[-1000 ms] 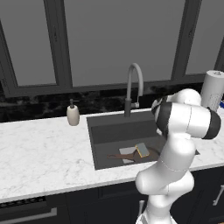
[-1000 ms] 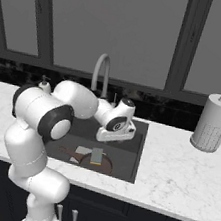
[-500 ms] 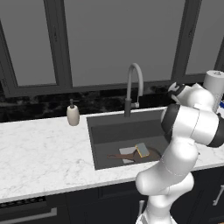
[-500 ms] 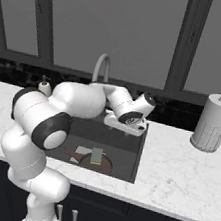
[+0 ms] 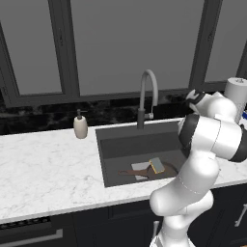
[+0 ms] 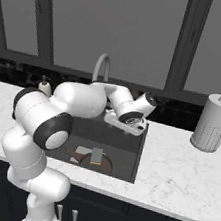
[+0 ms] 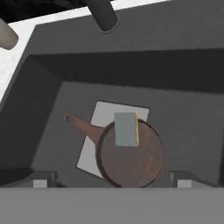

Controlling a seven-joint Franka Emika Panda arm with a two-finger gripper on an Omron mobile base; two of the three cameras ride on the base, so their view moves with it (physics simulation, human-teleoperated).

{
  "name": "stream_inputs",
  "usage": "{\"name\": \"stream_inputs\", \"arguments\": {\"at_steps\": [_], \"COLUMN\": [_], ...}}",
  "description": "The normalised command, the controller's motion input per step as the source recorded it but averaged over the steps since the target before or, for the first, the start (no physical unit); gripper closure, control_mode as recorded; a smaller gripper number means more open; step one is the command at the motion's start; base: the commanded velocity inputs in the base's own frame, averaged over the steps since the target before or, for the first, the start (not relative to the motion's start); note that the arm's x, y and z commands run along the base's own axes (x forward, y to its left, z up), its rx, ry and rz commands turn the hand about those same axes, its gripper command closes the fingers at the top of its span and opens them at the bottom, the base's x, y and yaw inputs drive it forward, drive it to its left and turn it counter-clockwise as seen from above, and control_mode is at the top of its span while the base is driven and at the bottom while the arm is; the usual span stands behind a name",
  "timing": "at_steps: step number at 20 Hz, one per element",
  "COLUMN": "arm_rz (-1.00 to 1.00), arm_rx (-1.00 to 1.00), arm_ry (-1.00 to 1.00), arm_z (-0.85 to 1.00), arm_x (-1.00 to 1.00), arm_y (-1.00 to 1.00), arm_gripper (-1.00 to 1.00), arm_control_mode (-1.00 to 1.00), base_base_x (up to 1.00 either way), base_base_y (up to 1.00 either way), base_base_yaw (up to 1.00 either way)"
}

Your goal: Pick the pan and sponge and place them into the sink. Then turn on the water.

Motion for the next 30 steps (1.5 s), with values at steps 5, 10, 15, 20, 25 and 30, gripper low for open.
{"name": "stream_inputs", "arguments": {"at_steps": [5, 10, 15, 20, 25, 30], "arm_rz": [-0.17, -0.16, -0.16, -0.06, -0.04, -0.01], "arm_rx": [0.17, 0.15, 0.12, 0.09, 0.05, 0.06], "arm_ry": [-0.11, -0.17, -0.13, 0.00, 0.01, 0.00], "arm_z": [0.00, 0.00, 0.00, 0.00, 0.00, -0.08], "arm_x": [0.30, 0.21, 0.41, 0.60, 0.41, 0.33], "arm_y": [0.42, 0.40, 0.23, 0.00, 0.00, 0.00], "arm_gripper": [-1.00, -1.00, -1.00, -1.00, -1.00, -1.00], "arm_control_mode": [-1.00, -1.00, -1.00, -1.00, -1.00, -1.00], "base_base_x": [0.00, 0.00, 0.00, 0.00, 0.00, 0.00], "base_base_y": [0.00, 0.00, 0.00, 0.00, 0.00, 0.00], "base_base_yaw": [0.00, 0.00, 0.00, 0.00, 0.00, 0.00]}}
